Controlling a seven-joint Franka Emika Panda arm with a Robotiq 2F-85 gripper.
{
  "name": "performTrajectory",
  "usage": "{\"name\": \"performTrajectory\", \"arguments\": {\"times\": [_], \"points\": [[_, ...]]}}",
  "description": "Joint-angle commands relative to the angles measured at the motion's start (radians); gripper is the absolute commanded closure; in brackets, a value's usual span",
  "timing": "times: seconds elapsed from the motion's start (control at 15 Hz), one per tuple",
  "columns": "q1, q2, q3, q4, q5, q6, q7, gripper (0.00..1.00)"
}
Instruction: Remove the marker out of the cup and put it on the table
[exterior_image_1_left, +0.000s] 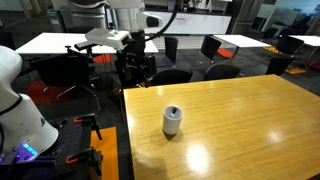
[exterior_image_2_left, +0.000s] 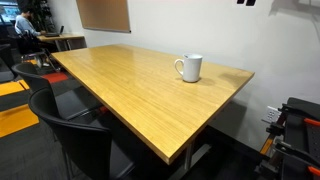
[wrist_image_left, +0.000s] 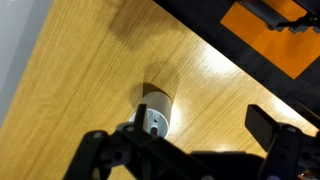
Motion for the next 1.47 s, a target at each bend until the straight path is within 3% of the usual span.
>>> {"name": "performTrajectory", "arguments": {"times": [0.0, 0.13, 0.53, 1.07, 1.4], "points": [[0.003, 0.071, -0.030, 0.033, 0.001, 0.032, -0.160, 0.00], [-0.007, 0.099, -0.026, 0.038, -0.004, 0.030, -0.207, 0.00], [-0.022, 0.072, -0.004, 0.014, 0.009, 0.016, -0.166, 0.00], [-0.018, 0.302, -0.041, 0.079, 0.253, 0.244, -0.184, 0.00], [-0.043, 0.370, -0.014, 0.113, 0.261, 0.273, -0.168, 0.00]]}}
